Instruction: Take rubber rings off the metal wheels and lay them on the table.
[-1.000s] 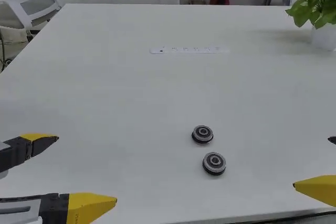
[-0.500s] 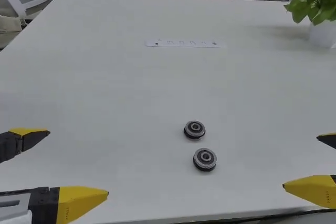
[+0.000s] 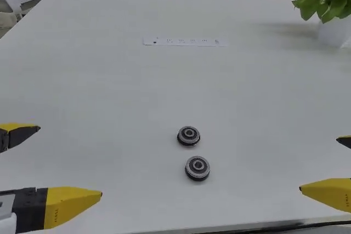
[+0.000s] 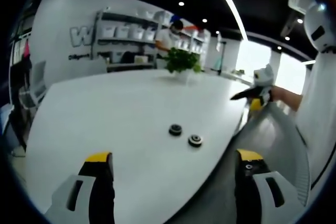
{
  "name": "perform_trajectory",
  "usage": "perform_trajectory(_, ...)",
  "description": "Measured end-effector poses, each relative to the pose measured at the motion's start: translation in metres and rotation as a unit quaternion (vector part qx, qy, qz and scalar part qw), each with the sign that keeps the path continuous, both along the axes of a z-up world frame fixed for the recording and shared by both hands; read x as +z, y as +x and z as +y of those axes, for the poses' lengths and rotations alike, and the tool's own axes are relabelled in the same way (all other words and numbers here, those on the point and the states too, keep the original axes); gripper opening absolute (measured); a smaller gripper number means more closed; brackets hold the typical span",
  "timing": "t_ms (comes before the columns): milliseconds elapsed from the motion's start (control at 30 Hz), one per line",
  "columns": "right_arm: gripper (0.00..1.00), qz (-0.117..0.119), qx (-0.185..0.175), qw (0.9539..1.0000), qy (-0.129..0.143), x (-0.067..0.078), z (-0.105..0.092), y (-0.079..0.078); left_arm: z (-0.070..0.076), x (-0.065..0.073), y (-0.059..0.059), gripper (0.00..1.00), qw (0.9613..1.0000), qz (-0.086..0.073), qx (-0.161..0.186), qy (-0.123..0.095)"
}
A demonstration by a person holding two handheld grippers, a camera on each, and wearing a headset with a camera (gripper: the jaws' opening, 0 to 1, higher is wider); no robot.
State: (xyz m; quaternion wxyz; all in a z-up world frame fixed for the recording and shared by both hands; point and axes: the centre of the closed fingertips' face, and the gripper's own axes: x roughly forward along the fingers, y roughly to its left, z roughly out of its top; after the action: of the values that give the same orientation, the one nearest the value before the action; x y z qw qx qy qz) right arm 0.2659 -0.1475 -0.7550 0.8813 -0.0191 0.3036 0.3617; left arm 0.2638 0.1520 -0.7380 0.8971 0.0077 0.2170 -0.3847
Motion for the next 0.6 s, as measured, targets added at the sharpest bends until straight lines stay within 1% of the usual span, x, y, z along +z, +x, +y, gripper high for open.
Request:
perform_trajectory(133,0.92,-0.001,0.016,0.9998,0.01,-0.002,0.005,0.005,-0.008,0.009,0.003,0.97,0.9999,-0.008,-0.008,0.009)
perform_trajectory(300,0.9,-0.003,0.039,0.9991,0.018,-0.006,0.016,0.011,-0.017,0.016,0.006,0.94,0.9995,-0.011,-0.022,0.019)
perform_trajectory(400,0.84,-0.004,0.056,0.9982,0.022,-0.009,0.023,0.012,-0.024,0.019,0.01,0.94,0.9992,-0.012,-0.028,0.026)
perform_trajectory(467,0.79,0.0,0.068,0.9974,0.026,-0.011,0.029,0.012,-0.028,0.022,0.013,0.93,0.9991,-0.015,-0.031,0.026)
perform_trajectory(533,0.79,0.004,0.072,0.997,0.029,-0.013,0.033,0.014,-0.033,0.024,0.016,0.92,0.9989,-0.015,-0.035,0.025)
perform_trajectory(600,0.79,0.011,0.078,0.9963,0.034,-0.017,0.038,0.017,-0.04,0.024,0.017,0.9,0.9984,-0.015,-0.046,0.028)
